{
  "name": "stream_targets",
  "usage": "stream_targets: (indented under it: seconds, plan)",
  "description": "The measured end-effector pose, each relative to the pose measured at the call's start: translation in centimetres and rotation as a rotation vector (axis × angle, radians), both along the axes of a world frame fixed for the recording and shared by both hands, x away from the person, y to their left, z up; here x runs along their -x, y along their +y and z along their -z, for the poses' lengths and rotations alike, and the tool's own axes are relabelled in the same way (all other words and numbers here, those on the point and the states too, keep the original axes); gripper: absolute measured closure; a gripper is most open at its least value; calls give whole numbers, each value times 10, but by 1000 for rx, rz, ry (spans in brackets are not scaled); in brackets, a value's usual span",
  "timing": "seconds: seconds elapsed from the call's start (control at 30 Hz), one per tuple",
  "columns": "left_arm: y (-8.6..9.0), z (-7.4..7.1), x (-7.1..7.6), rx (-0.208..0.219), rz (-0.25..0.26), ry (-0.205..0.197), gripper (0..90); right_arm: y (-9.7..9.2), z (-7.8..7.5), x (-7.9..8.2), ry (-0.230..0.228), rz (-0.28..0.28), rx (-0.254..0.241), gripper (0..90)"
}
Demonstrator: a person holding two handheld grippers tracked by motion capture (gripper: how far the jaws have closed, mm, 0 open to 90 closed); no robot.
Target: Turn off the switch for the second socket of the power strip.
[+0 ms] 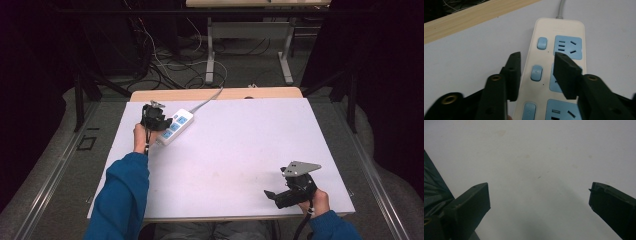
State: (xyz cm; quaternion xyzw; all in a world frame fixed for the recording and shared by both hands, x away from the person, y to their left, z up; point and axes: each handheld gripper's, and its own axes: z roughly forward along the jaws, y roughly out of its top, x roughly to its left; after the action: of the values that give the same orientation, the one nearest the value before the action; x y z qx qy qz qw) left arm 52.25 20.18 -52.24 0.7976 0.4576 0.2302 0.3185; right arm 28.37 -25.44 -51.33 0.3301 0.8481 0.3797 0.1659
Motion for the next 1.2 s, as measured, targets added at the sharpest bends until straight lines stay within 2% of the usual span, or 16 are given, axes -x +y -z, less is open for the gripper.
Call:
stream_targets:
  seconds: [0.03,0.23,0.3,0.37,0.4,0.43,0.5,0.57,0.67,0.7,0.9,1.1,1.2]
  plan:
    - [0,-1,1,4,-5,11,505,0,0,0,-1,-6,0,28]
    - [0,-6,5,33,-5,17,241,1,0,0,1,1,-1,29]
    - [-2,-9,8,28,-1,27,173,1,0,0,0,5,-3,28]
    - [-4,-11,10,37,13,19,130,1,0,0,0,3,-3,29]
    - [-5,-12,12,30,20,33,99,1,0,0,1,3,-3,29]
    - [-7,-12,13,29,19,23,70,1,0,0,0,3,-4,29]
    - [-9,-14,17,29,21,27,24,0,0,0,-4,-2,1,28]
    - [-11,-15,20,24,22,23,2,0,-1,1,8,-1,-1,29]
    - [-11,-18,26,29,33,23,1,0,0,0,-1,-6,5,28]
    - [-11,-19,28,26,34,22,1,0,0,1,12,5,-1,28]
    - [-6,-19,45,34,47,-1,0,0,0,0,2,-1,2,28]
    - [-3,-19,61,19,59,-9,0,1,-1,0,13,-3,4,27]
    - [-3,-21,68,19,76,-8,0,0,-1,0,2,-6,6,27]
